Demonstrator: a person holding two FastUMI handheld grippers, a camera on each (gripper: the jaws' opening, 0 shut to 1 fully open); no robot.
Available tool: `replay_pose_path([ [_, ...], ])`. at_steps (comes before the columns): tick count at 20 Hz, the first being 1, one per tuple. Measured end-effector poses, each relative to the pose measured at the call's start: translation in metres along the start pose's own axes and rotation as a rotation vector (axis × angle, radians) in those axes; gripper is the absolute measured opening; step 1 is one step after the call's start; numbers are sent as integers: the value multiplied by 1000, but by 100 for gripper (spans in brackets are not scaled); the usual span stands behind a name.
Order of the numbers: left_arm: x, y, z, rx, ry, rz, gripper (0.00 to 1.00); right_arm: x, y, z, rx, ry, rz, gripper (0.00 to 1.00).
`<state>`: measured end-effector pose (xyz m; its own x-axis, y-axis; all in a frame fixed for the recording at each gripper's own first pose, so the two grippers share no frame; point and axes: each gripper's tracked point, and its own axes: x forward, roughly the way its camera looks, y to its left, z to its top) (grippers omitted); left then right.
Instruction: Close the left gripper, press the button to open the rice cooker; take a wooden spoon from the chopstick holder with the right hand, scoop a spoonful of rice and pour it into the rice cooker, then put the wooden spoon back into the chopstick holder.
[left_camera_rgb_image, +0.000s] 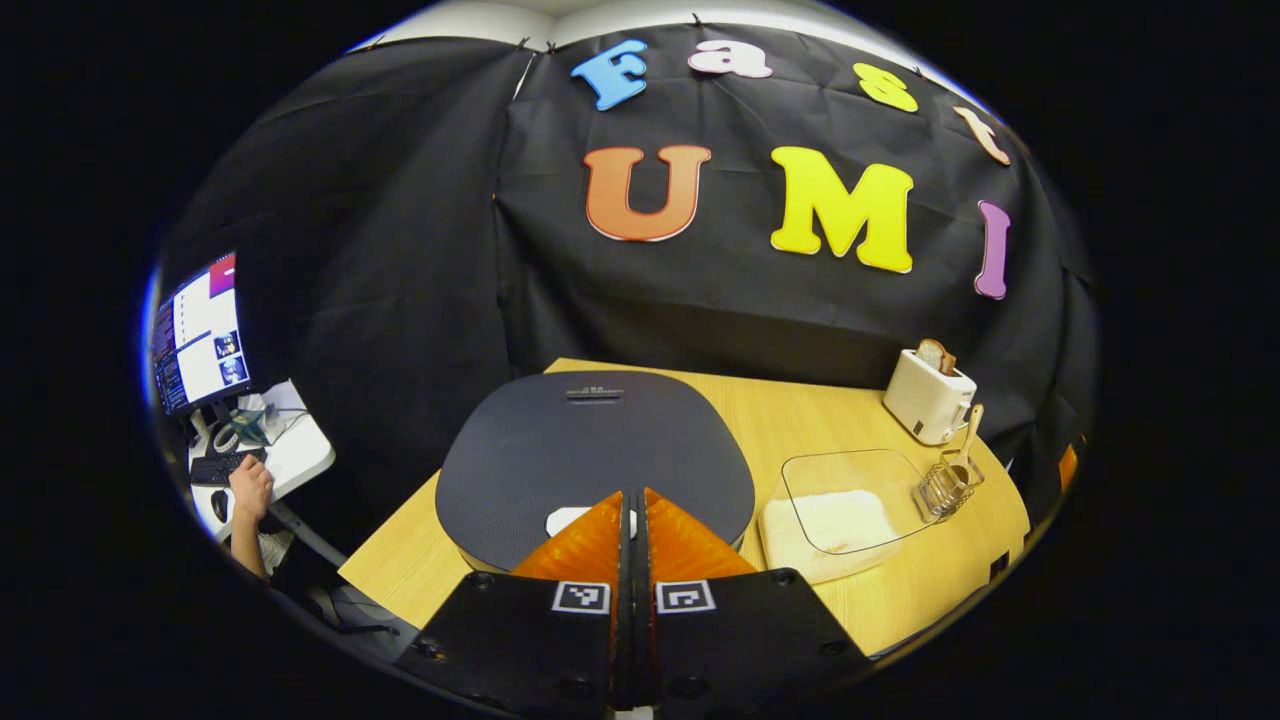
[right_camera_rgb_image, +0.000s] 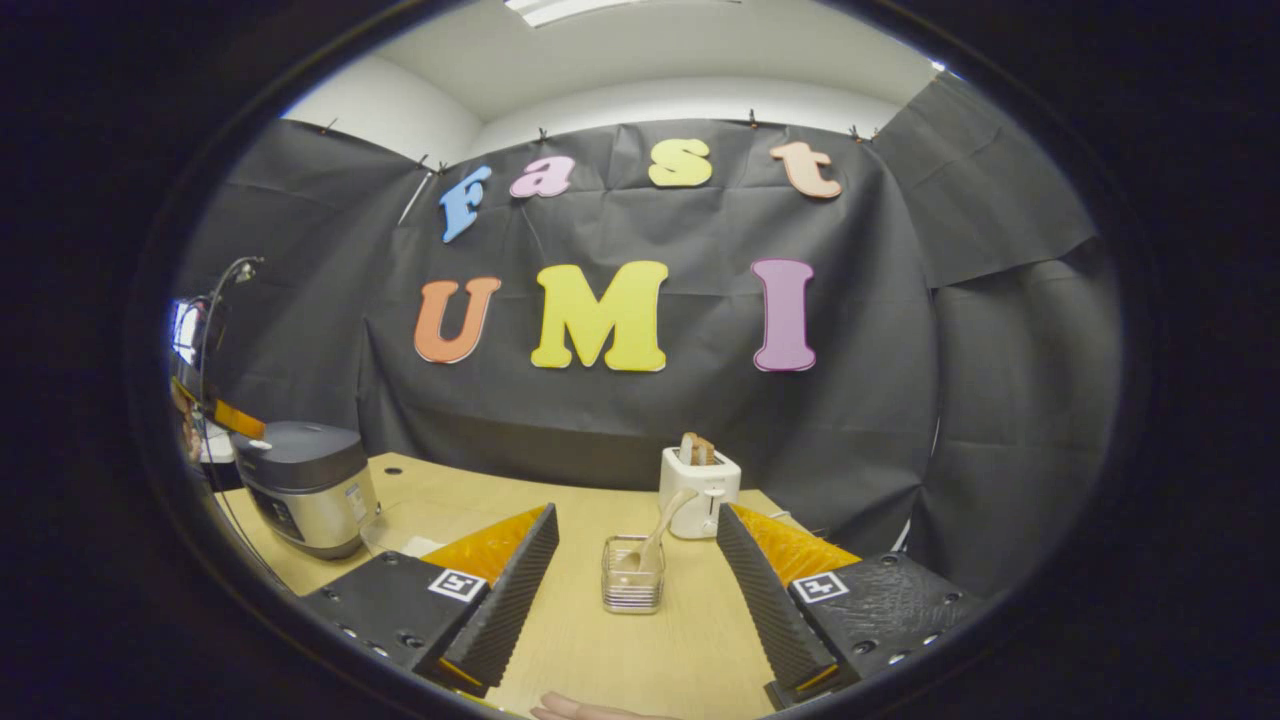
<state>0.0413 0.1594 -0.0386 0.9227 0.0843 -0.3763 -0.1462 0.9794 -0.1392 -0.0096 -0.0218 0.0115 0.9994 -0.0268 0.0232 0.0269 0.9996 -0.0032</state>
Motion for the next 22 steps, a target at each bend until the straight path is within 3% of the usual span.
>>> replay_pose_path([
  [7, 4, 5, -7, 93, 19, 13, 3, 0, -9, 2, 20, -3, -14, 95],
  [13, 4, 6, -9, 78, 4, -14, 3, -3, 0, 2, 14, -4, 6, 95],
  [16, -1, 4, -4, 102, -26, 15, 3, -1, -5, 2, 9, -4, -6, 95],
  [19, -13, 1, 27, 94, -145, 56, 4, 3, -8, -5, 28, 19, -9, 95],
  [20, -20, -1, 39, 98, -191, 64, 7, 4, -9, -6, 36, 29, -10, 96],
  [22, -35, 5, 61, 112, -275, 120, 36, 6, -11, -7, 48, 37, -10, 95],
])
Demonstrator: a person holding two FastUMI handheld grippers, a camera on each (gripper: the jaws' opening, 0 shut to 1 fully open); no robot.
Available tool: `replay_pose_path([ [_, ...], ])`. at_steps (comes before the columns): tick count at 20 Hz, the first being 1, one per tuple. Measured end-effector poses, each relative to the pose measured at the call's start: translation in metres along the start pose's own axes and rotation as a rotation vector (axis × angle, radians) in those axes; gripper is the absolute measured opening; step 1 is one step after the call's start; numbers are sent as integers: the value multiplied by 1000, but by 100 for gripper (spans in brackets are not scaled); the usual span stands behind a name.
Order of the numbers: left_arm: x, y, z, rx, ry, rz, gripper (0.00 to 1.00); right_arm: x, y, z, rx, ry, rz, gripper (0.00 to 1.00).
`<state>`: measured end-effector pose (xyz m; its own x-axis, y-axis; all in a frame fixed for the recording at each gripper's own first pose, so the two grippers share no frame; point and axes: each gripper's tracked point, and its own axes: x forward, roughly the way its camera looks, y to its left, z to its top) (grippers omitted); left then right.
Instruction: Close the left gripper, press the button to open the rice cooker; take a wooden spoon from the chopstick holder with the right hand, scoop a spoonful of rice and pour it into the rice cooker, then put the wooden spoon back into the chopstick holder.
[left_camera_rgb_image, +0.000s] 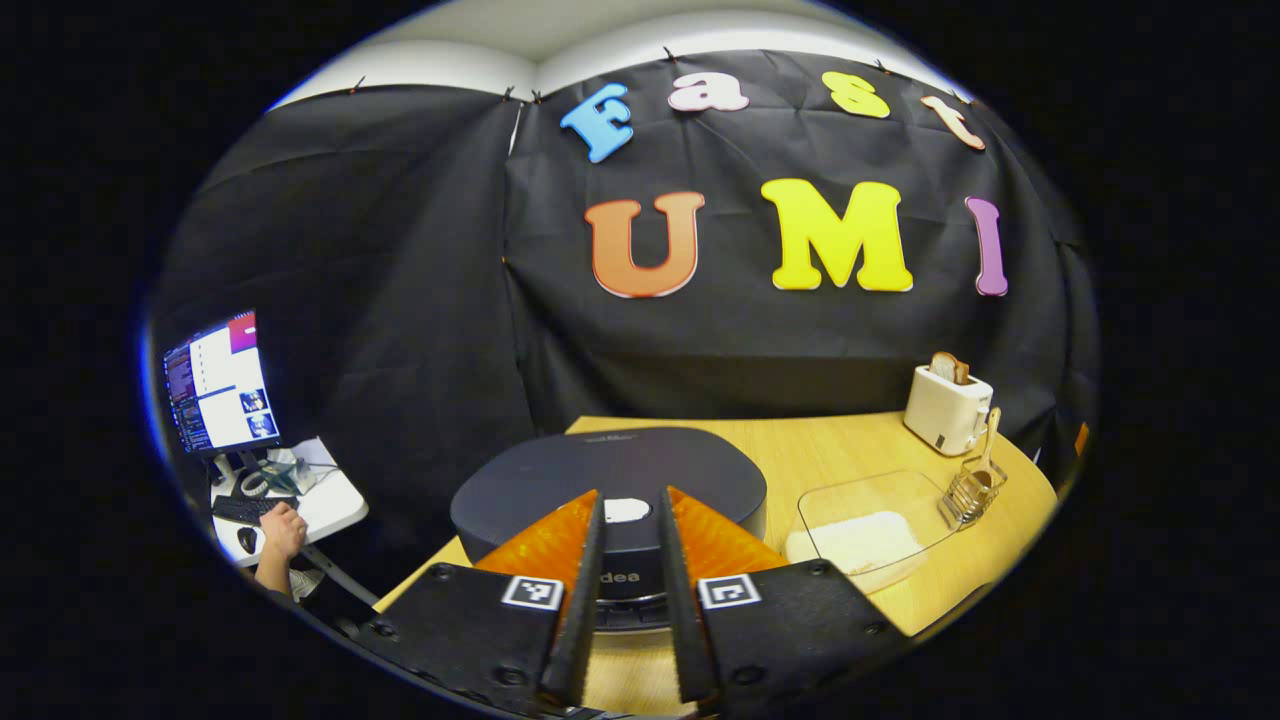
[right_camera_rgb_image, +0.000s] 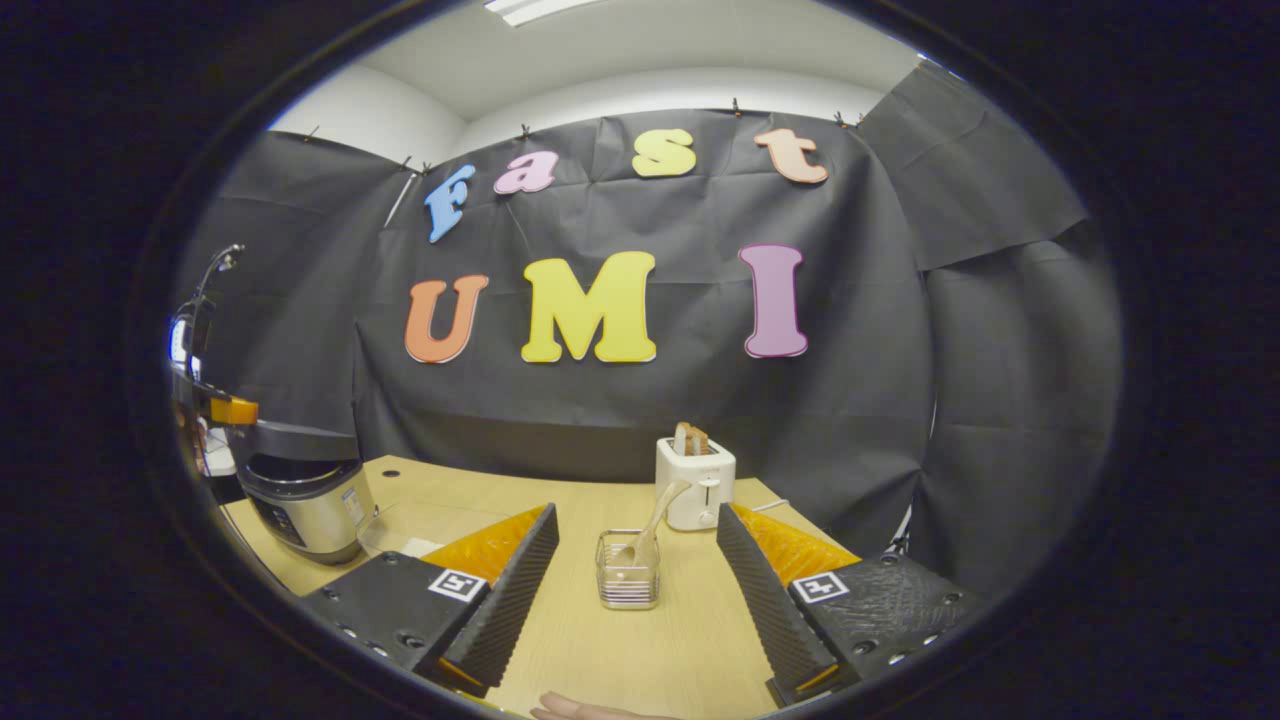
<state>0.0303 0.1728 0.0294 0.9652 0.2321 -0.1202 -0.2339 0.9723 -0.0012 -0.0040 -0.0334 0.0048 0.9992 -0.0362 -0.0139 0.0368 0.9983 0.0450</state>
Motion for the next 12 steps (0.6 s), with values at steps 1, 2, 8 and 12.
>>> replay_pose_path([
  [1, -5, 6, 9, 14, -31, 32, 53, 1, 0, -1, 5, 1, 3, 95],
  [2, -7, 4, 11, 14, -39, 25, 65, 1, 0, -1, 10, 2, 6, 95],
  [8, -27, -14, -10, -13, -6, -1, 99, 14, -8, -5, 27, 14, 6, 96],
  [12, -36, -33, -15, -29, -51, -19, 99, 38, -12, -22, 1, 31, 12, 93],
])
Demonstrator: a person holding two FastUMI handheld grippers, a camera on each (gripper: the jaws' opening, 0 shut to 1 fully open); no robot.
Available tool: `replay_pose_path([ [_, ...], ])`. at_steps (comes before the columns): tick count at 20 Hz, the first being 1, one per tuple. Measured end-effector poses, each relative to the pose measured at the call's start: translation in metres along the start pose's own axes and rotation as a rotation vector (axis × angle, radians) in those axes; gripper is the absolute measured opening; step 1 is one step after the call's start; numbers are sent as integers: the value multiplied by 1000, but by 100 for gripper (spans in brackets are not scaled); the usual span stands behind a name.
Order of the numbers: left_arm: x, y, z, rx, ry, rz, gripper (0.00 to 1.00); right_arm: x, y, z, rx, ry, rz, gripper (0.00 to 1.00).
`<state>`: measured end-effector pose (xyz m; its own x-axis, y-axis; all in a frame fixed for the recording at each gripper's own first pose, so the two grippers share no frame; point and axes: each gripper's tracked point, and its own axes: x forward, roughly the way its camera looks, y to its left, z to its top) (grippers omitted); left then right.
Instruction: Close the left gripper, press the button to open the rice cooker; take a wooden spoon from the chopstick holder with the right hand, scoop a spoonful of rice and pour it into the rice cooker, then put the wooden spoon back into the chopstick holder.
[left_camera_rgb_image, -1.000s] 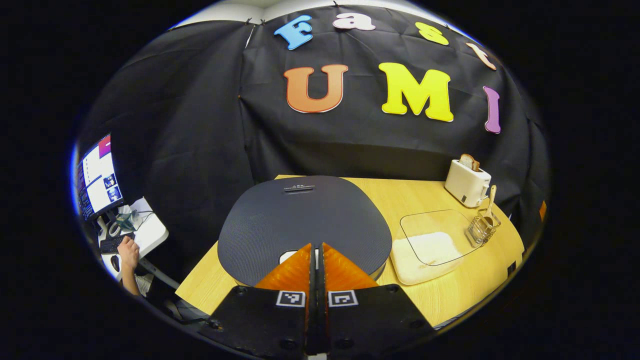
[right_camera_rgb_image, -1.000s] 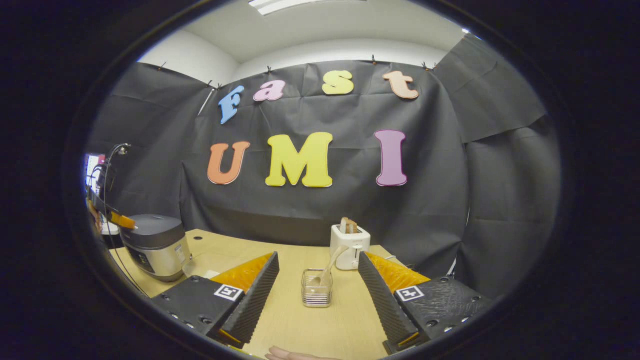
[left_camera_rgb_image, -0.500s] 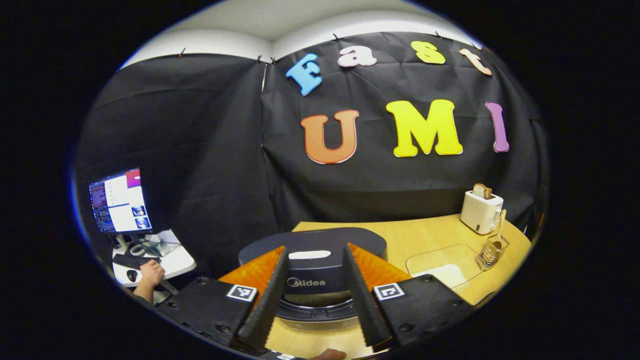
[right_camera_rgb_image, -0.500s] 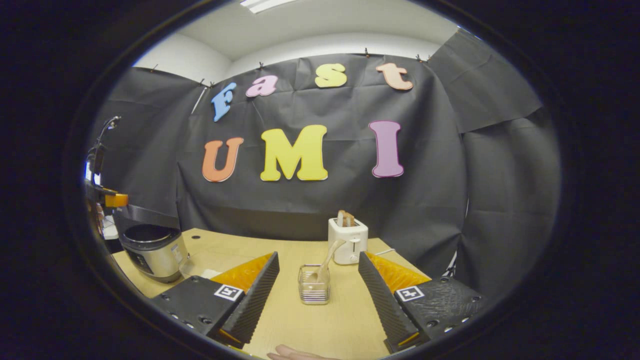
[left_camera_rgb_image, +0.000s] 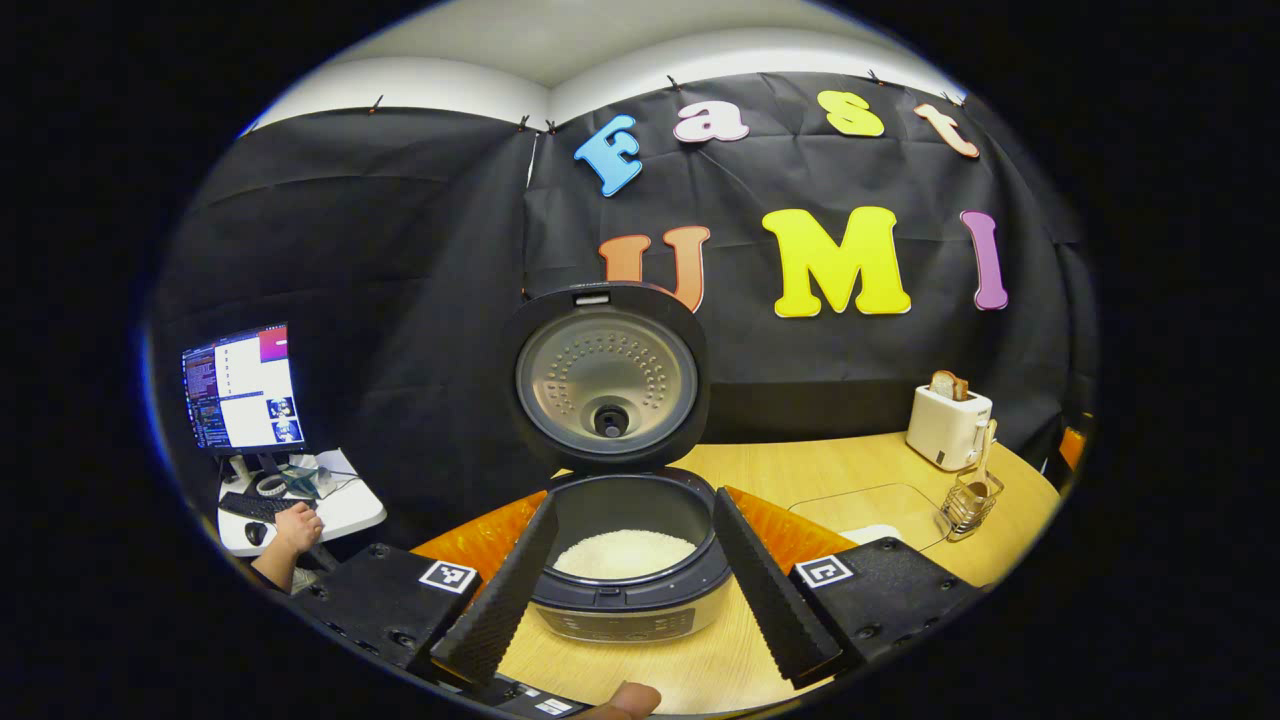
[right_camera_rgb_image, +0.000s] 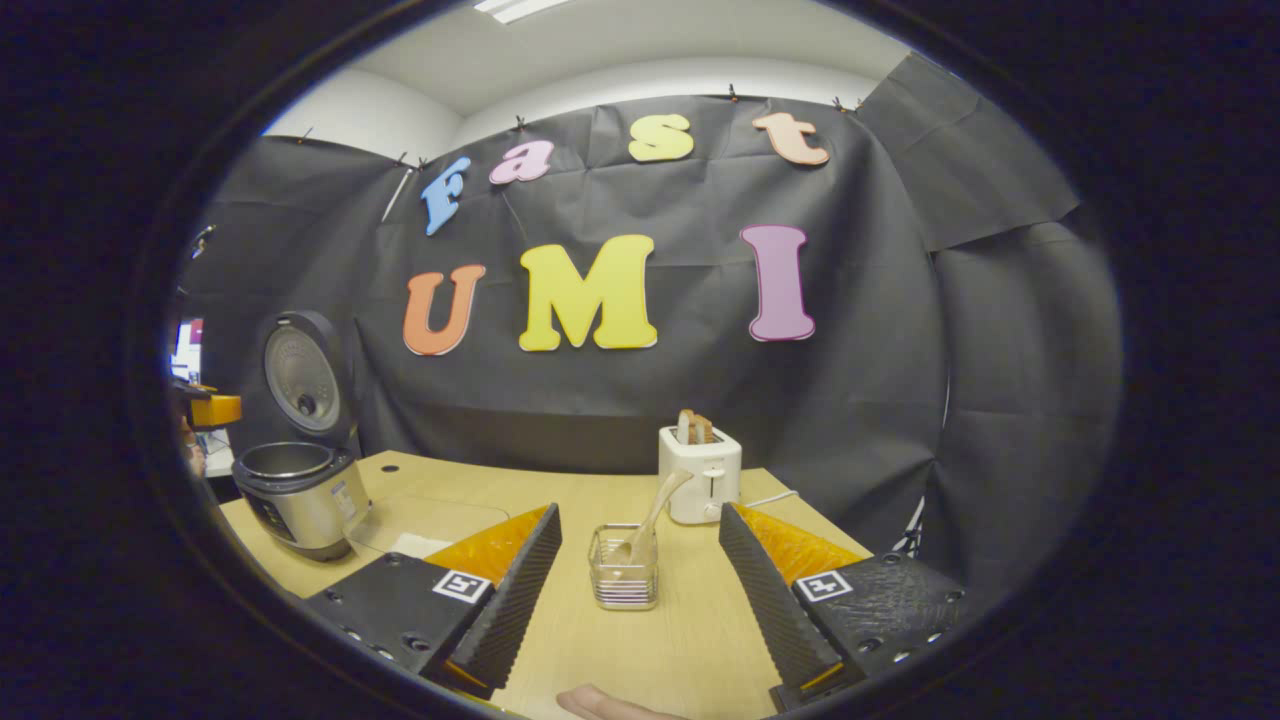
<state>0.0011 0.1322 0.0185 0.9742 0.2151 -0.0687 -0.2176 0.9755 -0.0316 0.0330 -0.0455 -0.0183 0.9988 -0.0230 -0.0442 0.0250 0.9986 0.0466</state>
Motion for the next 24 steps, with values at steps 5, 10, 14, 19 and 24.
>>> replay_pose_path([
  [5, -19, -35, 6, 34, -60, -65, 99, 55, 20, -23, 17, 78, 93, 95],
  [10, -34, -46, 10, 24, -89, -116, 99, 109, 27, -43, 65, 194, 126, 95],
  [14, -36, -40, 11, 28, -97, -127, 99, 148, 22, -52, 20, 219, 80, 95],
  [19, -31, -25, 9, -14, -86, -111, 99, 190, 15, -67, 50, 273, 48, 92],
  [24, -28, -26, 3, 7, -62, -118, 99, 237, 1, -91, 144, 374, 13, 96],
])
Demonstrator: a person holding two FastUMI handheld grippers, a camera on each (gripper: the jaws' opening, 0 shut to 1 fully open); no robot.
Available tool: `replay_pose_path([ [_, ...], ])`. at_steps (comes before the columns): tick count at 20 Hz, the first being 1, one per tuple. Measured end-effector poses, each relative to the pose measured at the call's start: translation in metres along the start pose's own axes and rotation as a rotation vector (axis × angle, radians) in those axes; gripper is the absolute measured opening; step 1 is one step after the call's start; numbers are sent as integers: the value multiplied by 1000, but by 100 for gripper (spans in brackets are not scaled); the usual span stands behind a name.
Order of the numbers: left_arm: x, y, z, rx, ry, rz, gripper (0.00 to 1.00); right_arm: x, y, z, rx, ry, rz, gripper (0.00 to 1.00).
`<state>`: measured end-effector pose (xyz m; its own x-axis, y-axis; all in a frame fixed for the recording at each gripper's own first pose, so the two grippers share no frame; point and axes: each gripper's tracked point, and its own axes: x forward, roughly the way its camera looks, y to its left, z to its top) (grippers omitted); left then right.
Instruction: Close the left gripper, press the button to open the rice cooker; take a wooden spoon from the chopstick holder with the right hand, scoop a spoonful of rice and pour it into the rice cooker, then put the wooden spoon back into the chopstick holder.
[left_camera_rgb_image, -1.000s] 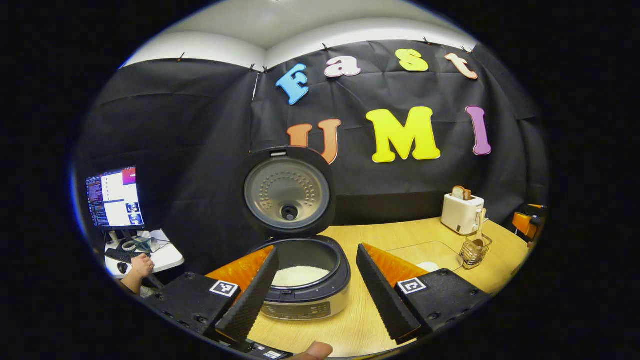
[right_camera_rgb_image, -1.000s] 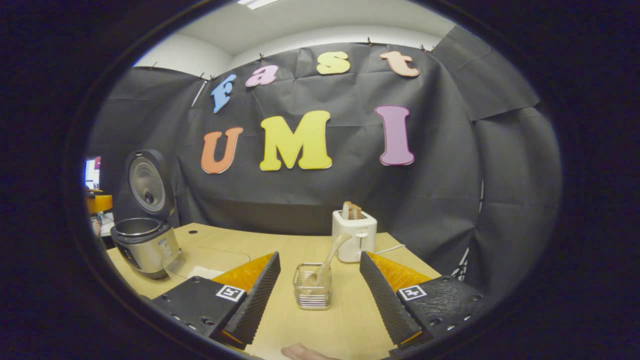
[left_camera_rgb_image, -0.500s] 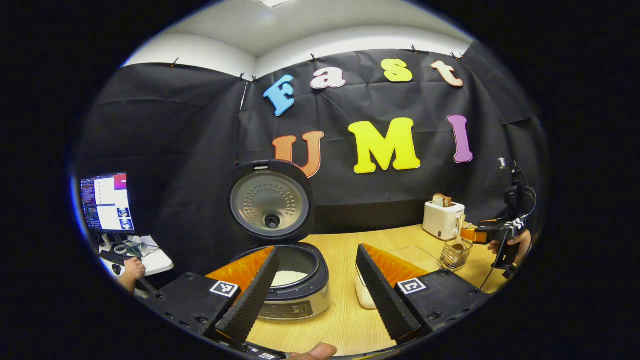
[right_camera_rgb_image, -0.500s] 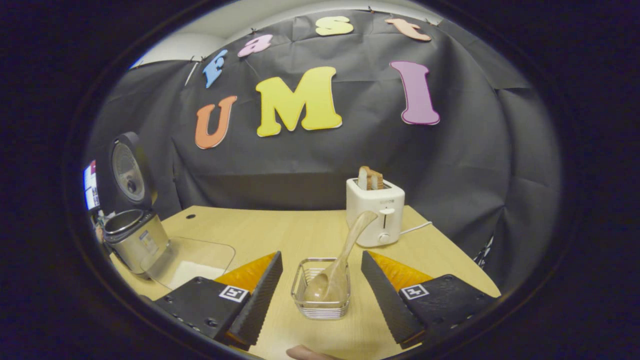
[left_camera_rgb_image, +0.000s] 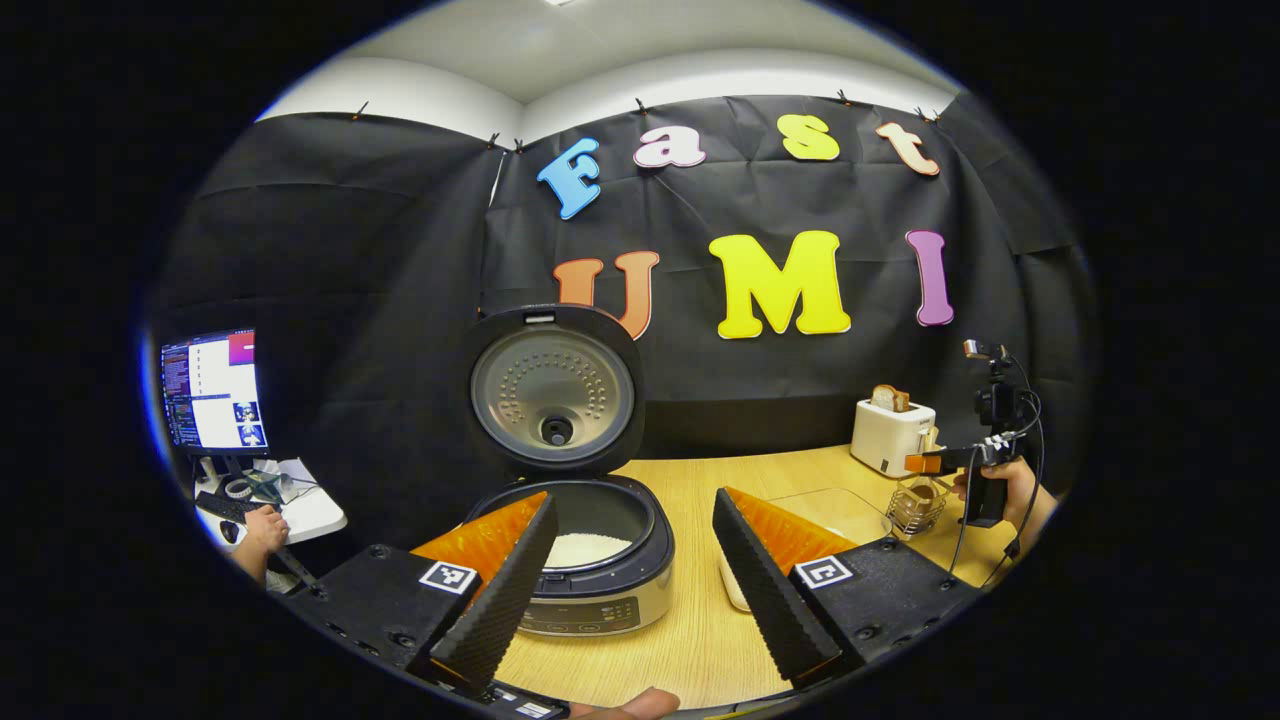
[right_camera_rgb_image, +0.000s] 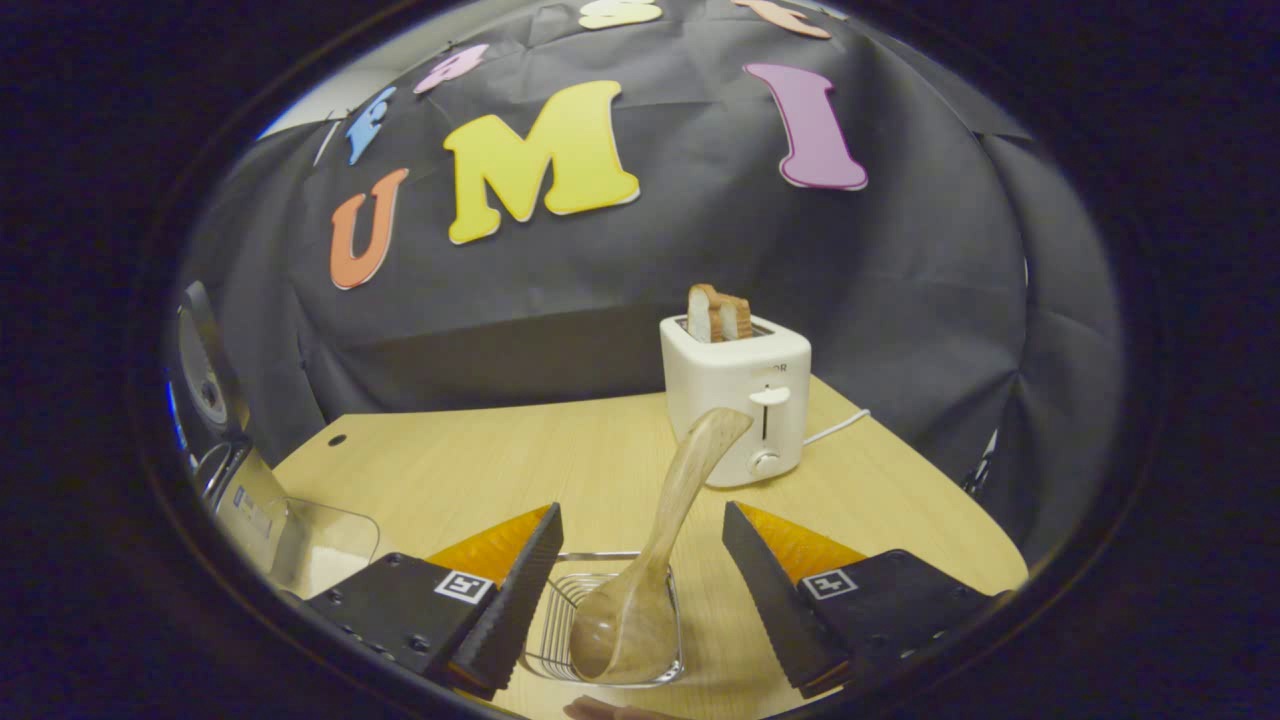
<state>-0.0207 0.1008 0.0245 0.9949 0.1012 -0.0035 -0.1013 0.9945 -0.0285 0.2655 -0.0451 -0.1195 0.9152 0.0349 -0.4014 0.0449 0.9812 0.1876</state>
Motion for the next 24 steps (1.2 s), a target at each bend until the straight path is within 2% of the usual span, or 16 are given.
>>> replay_pose_path([
  [2, 2, -9, -1, 15, 0, -18, 99, 14, -1, -5, 45, 64, -3, 92],
  [3, 2, -12, -3, 25, 5, -27, 99, 20, -2, -5, 66, 83, -5, 96],
  [6, 4, -17, -9, 59, 22, -36, 99, 34, -8, -6, 53, 127, -38, 96],
  [7, 4, -17, -10, 71, 26, -34, 99, 36, -8, -7, 53, 139, -37, 94],
  [8, 5, -16, -11, 78, 28, -28, 95, 36, -8, -5, 65, 143, -35, 90],
  [9, 6, -15, -12, 82, 30, -21, 99, 37, -9, -3, 77, 138, -33, 90],
  [11, 7, -13, -13, 75, 34, -8, 100, 37, -12, -4, 93, 149, -53, 76],
  [12, 8, -11, -12, 72, 34, -2, 99, 36, -13, -7, 99, 163, -65, 59],
  [13, 8, -9, -12, 70, 31, 2, 99, 35, -13, -11, 111, 179, -70, 54],
  [14, 8, -9, -11, 68, 29, 1, 99, 36, -9, -10, 128, 177, -56, 40],
  [15, 9, -9, -11, 65, 30, 0, 99, 35, -7, -8, 135, 173, -49, 37],
  [16, 8, -9, -11, 65, 30, 0, 99, 35, -8, -8, 132, 174, -56, 20],
  [18, 9, -8, -12, 68, 31, 2, 100, 34, -8, -8, 124, 166, -59, 18],
  [19, 10, -9, -12, 68, 31, 2, 99, 30, -3, -5, 153, 158, -37, 18],
  [20, 10, -9, -11, 66, 31, 3, 99, 28, -3, 0, 162, 144, -45, 11],
  [24, 10, -5, -11, 57, 28, 6, 99, 8, 1, 16, 116, 84, -55, 10],
])
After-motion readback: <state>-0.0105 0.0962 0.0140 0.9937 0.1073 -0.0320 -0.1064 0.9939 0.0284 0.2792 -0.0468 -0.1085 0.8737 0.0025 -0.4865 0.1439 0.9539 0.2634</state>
